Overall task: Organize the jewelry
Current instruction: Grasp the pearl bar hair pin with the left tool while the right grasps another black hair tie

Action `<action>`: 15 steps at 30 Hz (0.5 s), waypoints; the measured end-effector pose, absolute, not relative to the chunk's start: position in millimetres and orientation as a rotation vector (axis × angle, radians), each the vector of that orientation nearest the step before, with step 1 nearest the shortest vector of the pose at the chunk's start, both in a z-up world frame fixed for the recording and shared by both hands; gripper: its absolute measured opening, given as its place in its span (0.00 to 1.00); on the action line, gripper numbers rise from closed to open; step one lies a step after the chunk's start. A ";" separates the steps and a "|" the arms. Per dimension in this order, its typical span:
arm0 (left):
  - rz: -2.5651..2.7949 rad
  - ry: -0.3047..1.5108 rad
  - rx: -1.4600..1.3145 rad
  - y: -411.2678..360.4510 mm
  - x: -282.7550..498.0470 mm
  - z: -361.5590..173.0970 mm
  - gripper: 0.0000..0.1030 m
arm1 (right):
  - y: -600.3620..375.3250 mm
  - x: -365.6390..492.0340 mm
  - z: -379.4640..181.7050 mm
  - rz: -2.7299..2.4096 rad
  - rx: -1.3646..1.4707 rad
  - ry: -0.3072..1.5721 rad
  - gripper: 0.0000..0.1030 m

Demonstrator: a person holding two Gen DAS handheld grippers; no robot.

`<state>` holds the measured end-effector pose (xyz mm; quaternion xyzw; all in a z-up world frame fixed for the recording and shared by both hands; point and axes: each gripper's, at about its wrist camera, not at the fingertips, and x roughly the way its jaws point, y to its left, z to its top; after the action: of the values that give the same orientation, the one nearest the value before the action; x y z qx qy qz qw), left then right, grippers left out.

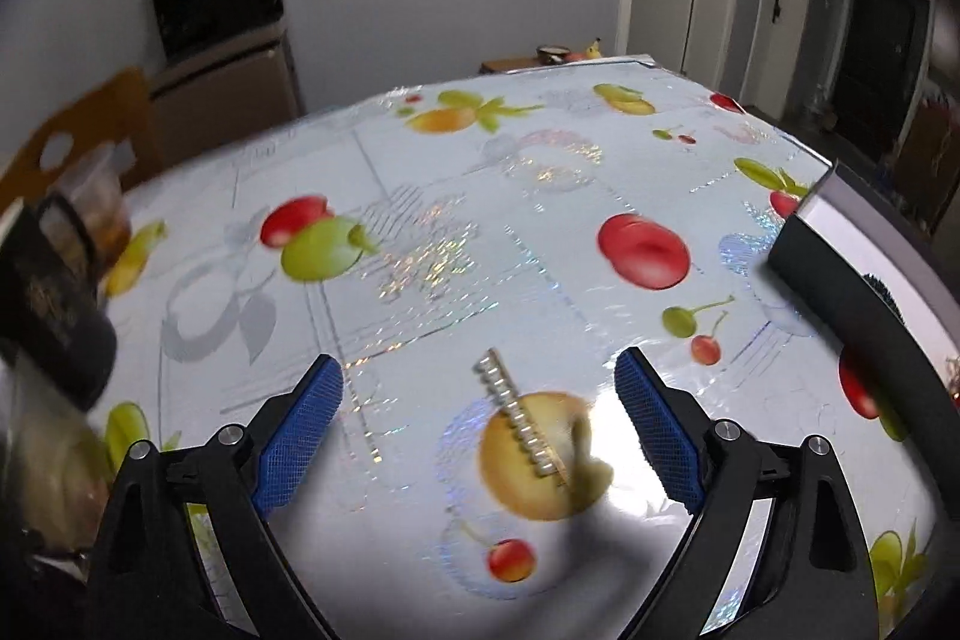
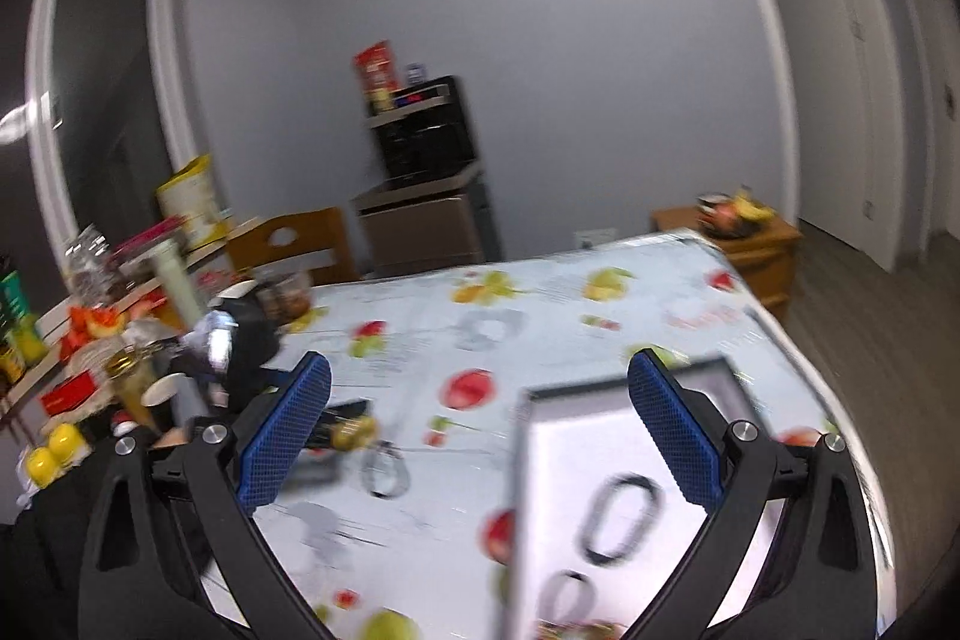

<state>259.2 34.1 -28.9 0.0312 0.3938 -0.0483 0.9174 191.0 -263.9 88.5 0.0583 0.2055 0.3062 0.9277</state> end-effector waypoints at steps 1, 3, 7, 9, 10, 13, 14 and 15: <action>-0.106 0.817 0.061 35.6 259.3 -30.5 0.91 | -248.3 190.5 94.9 0.652 0.104 0.420 0.95; -0.121 0.828 0.064 35.8 258.5 -32.9 0.89 | -228.0 189.1 101.3 0.677 0.081 0.415 0.95; -0.162 0.862 0.116 26.1 261.4 -40.7 0.85 | -192.4 190.1 101.9 0.709 0.063 0.413 0.95; -0.168 0.876 0.140 22.8 261.9 -43.3 0.75 | -176.3 192.4 94.7 0.728 0.070 0.429 0.95; -0.165 0.892 0.157 20.6 262.9 -45.9 0.71 | -171.7 193.6 91.2 0.729 0.068 0.435 0.95; -0.190 0.893 0.148 21.6 261.7 -45.9 0.65 | -153.3 199.5 74.6 0.726 0.047 0.476 0.95; -0.198 0.893 0.144 22.1 261.4 -45.7 0.60 | -150.6 200.8 70.3 0.726 0.042 0.486 0.95; -0.200 0.891 0.144 22.1 261.4 -45.7 0.55 | -148.4 202.7 65.4 0.726 0.034 0.498 0.95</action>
<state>261.4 22.1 -45.7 0.0695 0.4296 -0.0964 0.8952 202.7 -148.4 65.4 0.0166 0.2410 0.3514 0.9045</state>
